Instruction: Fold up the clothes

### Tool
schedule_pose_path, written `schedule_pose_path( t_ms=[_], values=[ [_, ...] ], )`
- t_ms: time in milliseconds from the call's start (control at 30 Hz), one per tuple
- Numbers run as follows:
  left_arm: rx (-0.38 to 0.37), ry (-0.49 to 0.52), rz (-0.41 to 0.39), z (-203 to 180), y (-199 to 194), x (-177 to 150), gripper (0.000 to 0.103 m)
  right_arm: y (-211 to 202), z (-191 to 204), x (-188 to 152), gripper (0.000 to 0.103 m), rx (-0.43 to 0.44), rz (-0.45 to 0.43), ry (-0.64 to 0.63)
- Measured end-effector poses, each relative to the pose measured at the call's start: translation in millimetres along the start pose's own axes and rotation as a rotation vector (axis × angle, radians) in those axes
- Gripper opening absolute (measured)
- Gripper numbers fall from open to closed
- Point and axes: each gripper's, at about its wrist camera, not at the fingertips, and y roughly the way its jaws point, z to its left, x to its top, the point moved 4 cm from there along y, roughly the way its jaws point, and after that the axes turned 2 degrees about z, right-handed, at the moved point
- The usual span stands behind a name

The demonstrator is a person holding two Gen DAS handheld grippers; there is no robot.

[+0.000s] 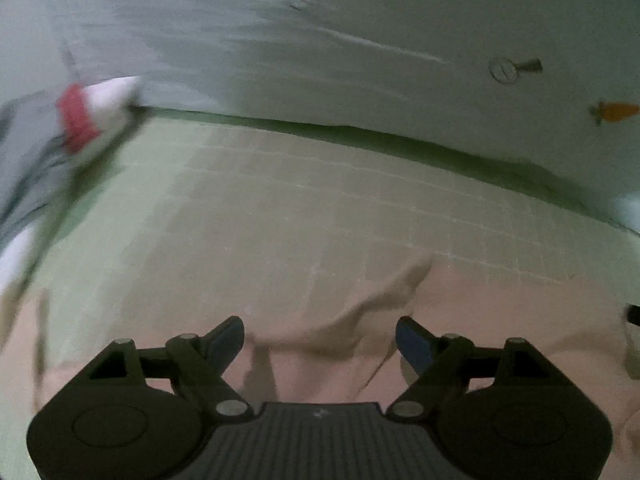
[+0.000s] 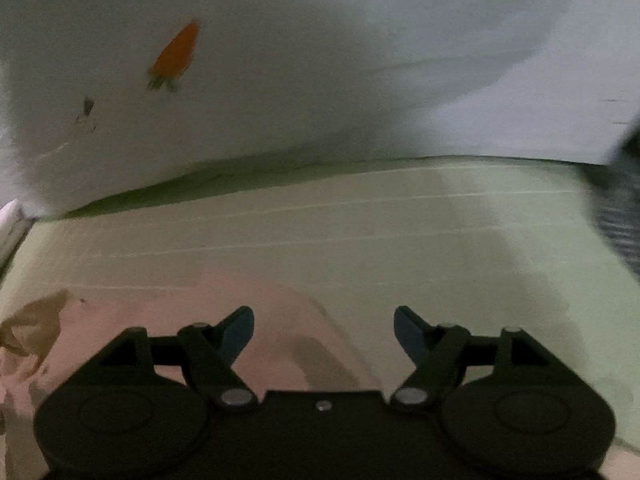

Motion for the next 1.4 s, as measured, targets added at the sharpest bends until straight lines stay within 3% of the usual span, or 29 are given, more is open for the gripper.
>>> schedule_pose_path(
  t_ms=[67, 133, 167, 200, 233, 267, 333, 467, 567, 633, 667, 700, 733, 767, 800, 867, 1000, 1133, 1233, 1400],
  values=[
    [-0.015, 0.018, 0.014, -5, 13, 5, 0.079, 19, 9, 4, 0.078, 0.023, 0.035, -0.045],
    [-0.016, 0.025, 0.028, -9, 25, 8, 0.063, 29, 17, 3, 0.076, 0.014, 0.051, -0.103],
    [-0.019, 0.025, 0.034, -11, 30, 10, 0.044, 31, 21, 3, 0.071, 0.011, 0.054, -0.133],
    [-0.035, 0.007, 0.039, -10, 34, 12, 0.006, 32, 24, 3, 0.056, 0.012, 0.050, -0.157],
    [-0.052, -0.012, 0.043, -10, 38, 13, 0.007, 32, 26, 4, 0.018, 0.014, 0.042, -0.174],
    [-0.065, -0.029, 0.046, -9, 41, 15, 0.006, 33, 26, 7, 0.006, 0.017, 0.037, -0.181],
    [-0.058, -0.042, 0.035, -12, 48, 25, 0.006, 37, 20, 11, 0.006, 0.017, 0.029, -0.170],
    [-0.091, -0.052, 0.009, -27, 65, 62, 0.006, 47, 5, 43, 0.005, -0.062, -0.040, -0.154],
    [-0.087, -0.052, -0.057, -49, 76, 93, 0.007, 55, -8, 71, 0.005, -0.125, -0.095, -0.140],
    [-0.082, -0.058, -0.082, -63, 78, 112, 0.015, 60, -17, 89, 0.006, -0.151, -0.123, -0.119],
    [-0.076, -0.062, -0.084, -69, 78, 120, 0.024, 61, -21, 97, 0.008, -0.142, -0.121, -0.095],
    [-0.061, -0.056, -0.078, -74, 75, 123, 0.036, 59, -25, 103, 0.016, -0.149, -0.122, -0.080],
    [-0.048, -0.050, -0.073, -78, 71, 125, 0.042, 56, -28, 109, 0.036, -0.156, -0.123, -0.065],
    [-0.044, -0.035, -0.081, -79, 64, 123, 0.055, 51, -30, 112, 0.043, -0.165, -0.132, -0.064],
    [-0.048, -0.020, -0.089, -78, 55, 117, 0.063, 40, -29, 109, 0.049, -0.174, -0.144, -0.078],
    [-0.055, -0.014, -0.095, -71, 35, 99, 0.067, 17, -29, 96, 0.051, -0.181, -0.143, -0.093],
    [-0.049, -0.039, 0.000, -48, -4, 22, 0.067, -38, -33, 32, 0.052, -0.163, -0.107, -0.037],
    [-0.032, -0.061, 0.121, -27, -38, -69, 0.068, -90, -34, -60, 0.052, -0.150, -0.006, 0.039],
    [-0.041, -0.104, 0.165, -16, -63, -125, 0.068, -113, -31, -107, 0.053, -0.160, 0.040, 0.060],
    [-0.080, -0.080, 0.204, -17, -84, -171, 0.064, -145, -26, -171, 0.052, -0.179, 0.098, 0.078]
  ],
)
